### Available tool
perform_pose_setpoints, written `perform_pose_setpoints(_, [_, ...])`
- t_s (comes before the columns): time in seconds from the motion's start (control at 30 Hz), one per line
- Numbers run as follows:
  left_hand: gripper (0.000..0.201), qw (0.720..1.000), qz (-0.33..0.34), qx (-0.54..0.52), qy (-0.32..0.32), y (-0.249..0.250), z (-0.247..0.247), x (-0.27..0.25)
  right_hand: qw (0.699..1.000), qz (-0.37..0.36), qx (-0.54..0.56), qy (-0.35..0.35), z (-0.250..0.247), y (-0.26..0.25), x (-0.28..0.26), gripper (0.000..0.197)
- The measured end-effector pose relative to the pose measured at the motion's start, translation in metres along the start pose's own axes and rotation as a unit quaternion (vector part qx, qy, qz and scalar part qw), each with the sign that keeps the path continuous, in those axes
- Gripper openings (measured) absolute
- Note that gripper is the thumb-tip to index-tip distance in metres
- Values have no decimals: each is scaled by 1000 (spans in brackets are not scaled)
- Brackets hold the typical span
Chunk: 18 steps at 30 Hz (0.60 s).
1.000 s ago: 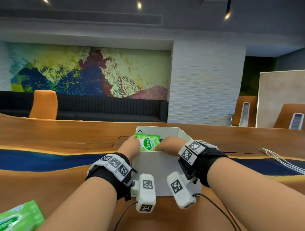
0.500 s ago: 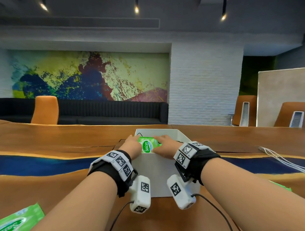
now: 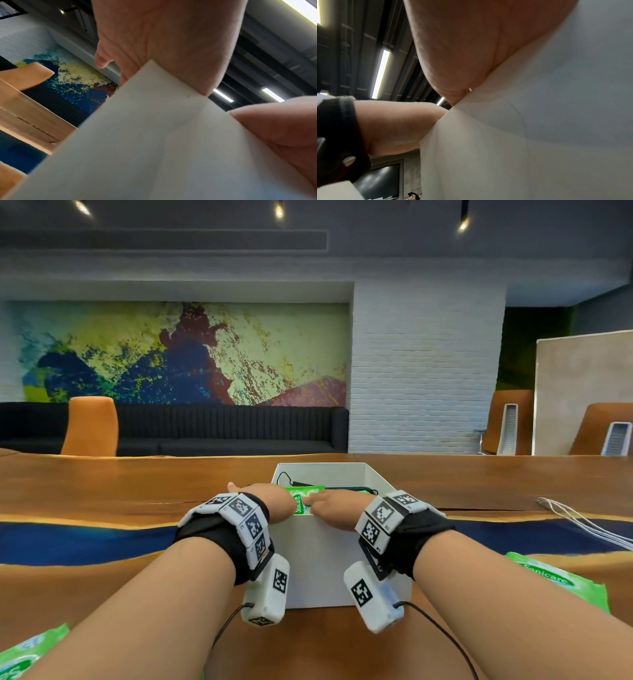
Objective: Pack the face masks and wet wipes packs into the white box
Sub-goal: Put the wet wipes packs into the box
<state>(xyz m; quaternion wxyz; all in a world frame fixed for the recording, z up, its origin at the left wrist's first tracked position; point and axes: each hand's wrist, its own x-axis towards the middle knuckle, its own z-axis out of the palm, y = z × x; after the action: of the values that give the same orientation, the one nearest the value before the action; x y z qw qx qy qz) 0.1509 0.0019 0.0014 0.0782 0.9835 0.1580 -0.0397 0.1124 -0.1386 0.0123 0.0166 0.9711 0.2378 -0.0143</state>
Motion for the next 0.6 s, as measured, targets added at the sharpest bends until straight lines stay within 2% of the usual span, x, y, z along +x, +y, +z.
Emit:
perform_pose_setpoints(0.07, [43,999,19,-30,-3,4,-1,-7,998,29,56,19,-2,-2,-1,43])
perform_pose_setpoints(0.2, [31,976,79,-203,26,-3,5,-14,982,21,171,79,1,4,-4,42])
perform_pose_setpoints(0.23, [29,962,91,-254,30,-6,8,-15,969,17,225,104,3,8,-4,41])
perform_pose_setpoints(0.3, [30,928,109,-349,65,-12,9,-29,918,8,356,177,1,12,-10,35])
perform_pose_setpoints(0.4, [35,884,89,-451,80,-23,1,-60,860,15,437,263,-7,19,-27,22])
perform_pose_setpoints(0.43, [40,864,78,-492,72,-30,-3,-71,853,16,442,279,-10,17,-35,20])
perform_pose_setpoints(0.5, [48,849,73,-521,45,-46,-13,-89,848,7,441,294,-15,10,-49,18])
perform_pose_setpoints(0.6, [41,860,84,-502,39,-71,-20,-104,853,-14,451,262,-16,-12,-70,18])
